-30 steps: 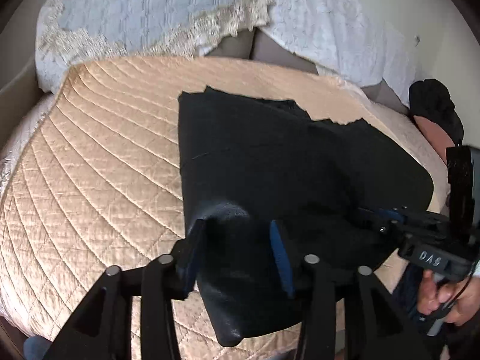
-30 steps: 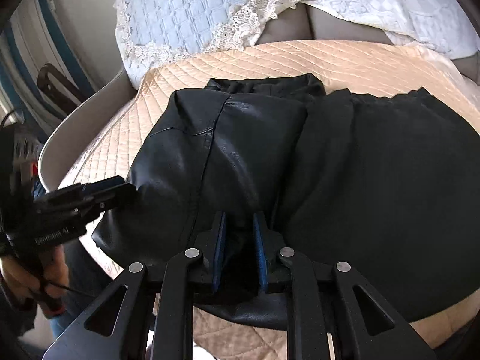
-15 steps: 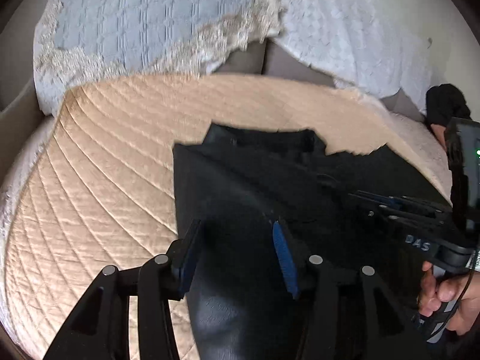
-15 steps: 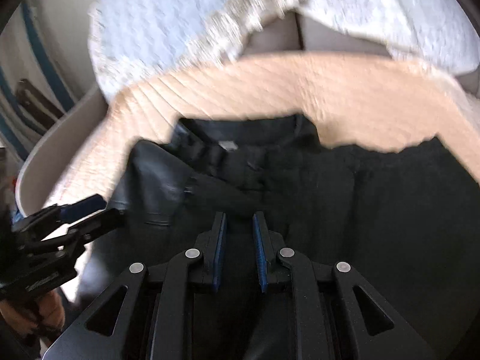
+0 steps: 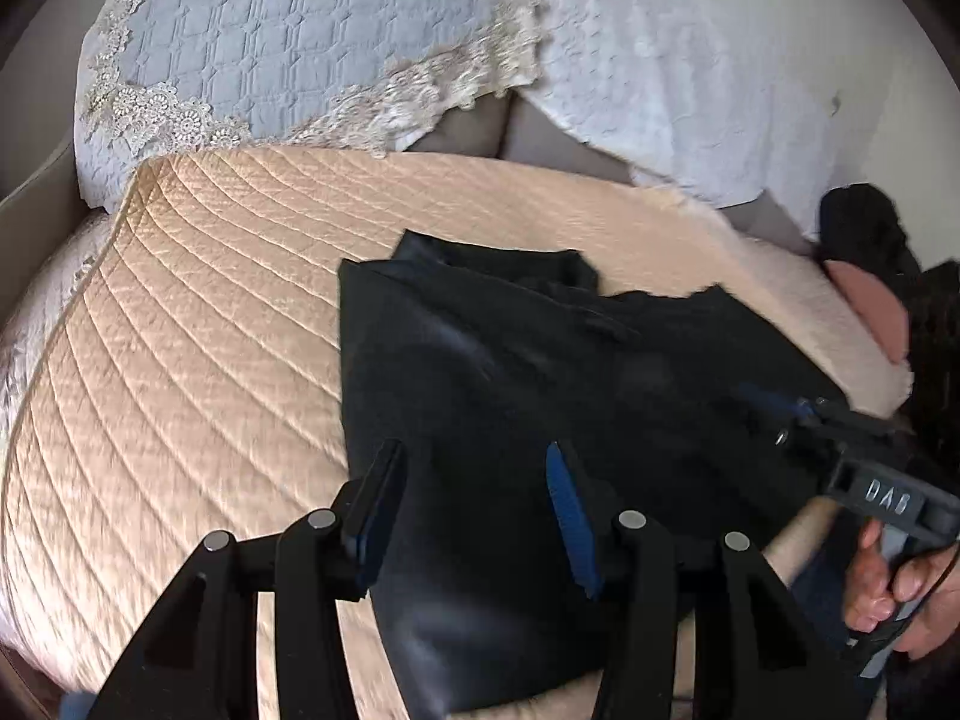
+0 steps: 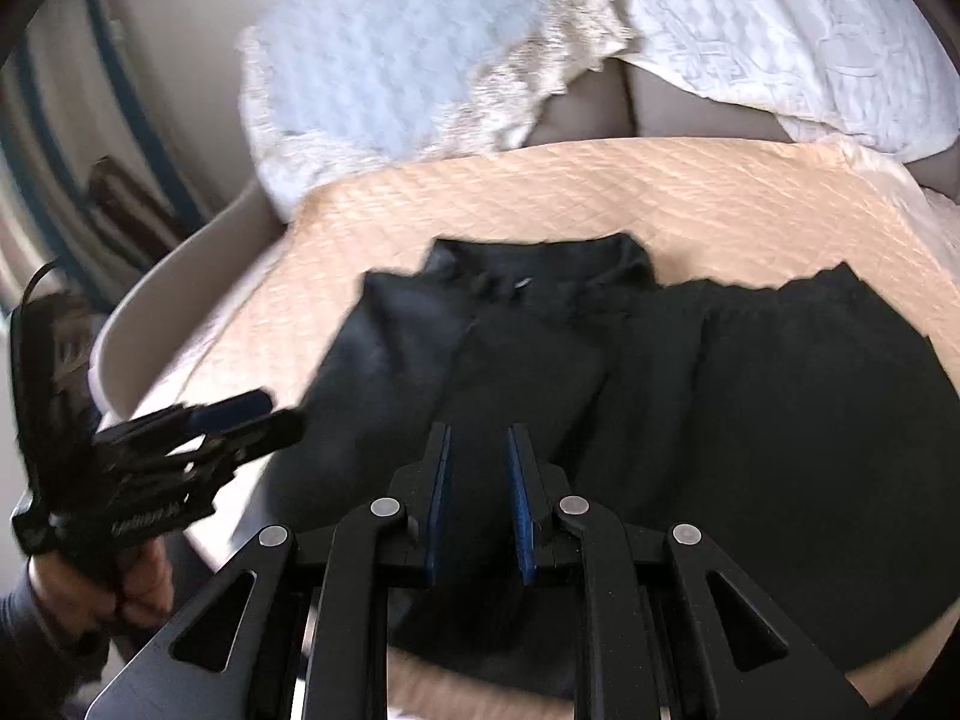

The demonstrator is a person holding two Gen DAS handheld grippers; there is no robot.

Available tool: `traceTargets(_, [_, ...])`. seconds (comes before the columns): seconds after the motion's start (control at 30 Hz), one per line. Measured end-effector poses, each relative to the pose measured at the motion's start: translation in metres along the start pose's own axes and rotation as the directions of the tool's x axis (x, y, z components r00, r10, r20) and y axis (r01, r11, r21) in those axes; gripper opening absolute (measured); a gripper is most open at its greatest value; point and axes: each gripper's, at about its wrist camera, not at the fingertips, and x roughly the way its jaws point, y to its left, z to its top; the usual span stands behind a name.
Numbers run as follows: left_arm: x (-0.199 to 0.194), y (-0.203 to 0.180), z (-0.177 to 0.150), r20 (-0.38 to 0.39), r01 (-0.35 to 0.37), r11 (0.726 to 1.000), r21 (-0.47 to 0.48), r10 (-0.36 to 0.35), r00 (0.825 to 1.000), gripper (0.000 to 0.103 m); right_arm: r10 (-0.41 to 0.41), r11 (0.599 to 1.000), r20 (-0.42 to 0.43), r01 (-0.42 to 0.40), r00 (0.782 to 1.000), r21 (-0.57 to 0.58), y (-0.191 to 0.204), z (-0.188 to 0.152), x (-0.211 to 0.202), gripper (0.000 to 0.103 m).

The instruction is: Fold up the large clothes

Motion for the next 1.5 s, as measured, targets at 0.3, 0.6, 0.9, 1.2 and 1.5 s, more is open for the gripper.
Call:
traceTargets(0.3, [0.012,-0.013,-0.027,-0.071,-0.021,0.999,0.033,0.023,0.997,0.051,-0.058,0.997,-0.081,0.062,0.995,0.045,-0.011,-0.029,0.030,0.017])
traceTargets(0.6, [0.023,-0.017,-0.025,-0.069,-0.043,0.998,0.038,0.046,0.997,0.058,-0.067,0.997,-0.045,0.068,0.997,0.025,-0.012,-0.032,0.030,0.017])
traceTargets(0.9, [0.000,-0.048,-0.018,-0.044,0.036,0.994,0.107,-0.032,0.999,0.057,-0.090,0.975,0.047,0.078,0.995,0.209,-0.058,-0.041,-0.037,0.046])
traceTargets(1.2, [0.044,-0.082,-0.012,-0.087,0.071,0.987,0.146,-0.059,0.994,0.057,-0.233,0.839,0.118,0.138,0.965,0.526,-0.147,-0.070,-0.096,0.050])
traceTargets(1.5, [0.051,-0.089,0.002,-0.094,0.050,0.990,0.128,-0.038,0.995,0.057,-0.197,0.704,0.177,0.014,0.964,0.710,-0.188,-0.090,-0.111,0.053])
